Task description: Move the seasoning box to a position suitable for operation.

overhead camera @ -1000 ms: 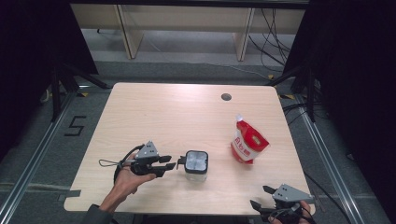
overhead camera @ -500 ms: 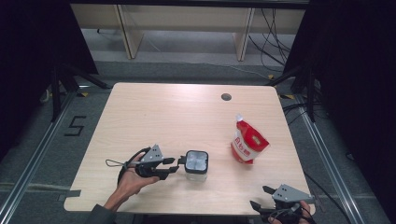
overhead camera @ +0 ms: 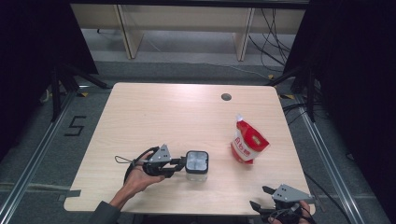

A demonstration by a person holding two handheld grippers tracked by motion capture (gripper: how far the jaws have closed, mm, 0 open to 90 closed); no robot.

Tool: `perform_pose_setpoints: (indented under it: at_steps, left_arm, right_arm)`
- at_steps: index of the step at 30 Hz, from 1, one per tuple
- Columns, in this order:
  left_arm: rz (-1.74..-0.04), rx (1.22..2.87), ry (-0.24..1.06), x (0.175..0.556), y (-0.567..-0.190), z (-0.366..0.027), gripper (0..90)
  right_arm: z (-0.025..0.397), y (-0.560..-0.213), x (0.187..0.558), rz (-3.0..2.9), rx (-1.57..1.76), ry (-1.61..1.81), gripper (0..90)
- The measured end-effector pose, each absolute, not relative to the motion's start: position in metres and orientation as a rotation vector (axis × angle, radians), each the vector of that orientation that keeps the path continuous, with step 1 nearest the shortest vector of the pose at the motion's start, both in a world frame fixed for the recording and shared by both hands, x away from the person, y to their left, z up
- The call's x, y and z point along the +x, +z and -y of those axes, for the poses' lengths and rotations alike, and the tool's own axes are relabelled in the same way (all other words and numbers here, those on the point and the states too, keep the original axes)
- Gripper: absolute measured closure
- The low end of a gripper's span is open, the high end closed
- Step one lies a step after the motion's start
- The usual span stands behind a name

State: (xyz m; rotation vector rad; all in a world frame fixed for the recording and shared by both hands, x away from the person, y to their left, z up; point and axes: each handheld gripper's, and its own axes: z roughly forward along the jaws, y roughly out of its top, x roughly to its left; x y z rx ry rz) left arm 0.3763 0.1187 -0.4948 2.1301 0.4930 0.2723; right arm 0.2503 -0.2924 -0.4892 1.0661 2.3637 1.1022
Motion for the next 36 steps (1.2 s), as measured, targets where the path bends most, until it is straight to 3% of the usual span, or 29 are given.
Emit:
perform_pose_setpoints:
  at_steps: [13, 14, 16, 33, 35, 36]
  left_arm:
    - [-0.469, 2.139, 0.274, 0.362, -0.494, -0.121, 73.1]
    - [-0.396, 2.152, 0.285, 0.366, -0.493, -0.121, 73.1]
    - [-0.469, 2.143, 0.263, 0.358, -0.494, -0.121, 73.1]
    - [-0.426, 2.156, 0.214, 0.344, -0.494, -0.116, 72.5]
    - [-0.435, 2.144, 0.212, 0.344, -0.495, -0.115, 70.3]
    - [-0.438, 2.174, 0.212, 0.344, -0.494, -0.116, 64.7]
  right_arm:
    - [0.291, -0.488, 0.250, -2.372, 1.040, 1.092, 29.5]
    - [0.291, -0.488, 0.250, -2.370, 1.039, 1.094, 29.5]
    - [0.291, -0.488, 0.250, -2.369, 1.039, 1.096, 29.5]
    - [0.290, -0.489, 0.251, -2.379, 1.021, 1.099, 29.6]
    - [0.290, -0.488, 0.251, -2.379, 1.011, 1.088, 29.6]
    - [0.289, -0.488, 0.250, -2.379, 1.023, 1.088, 29.6]
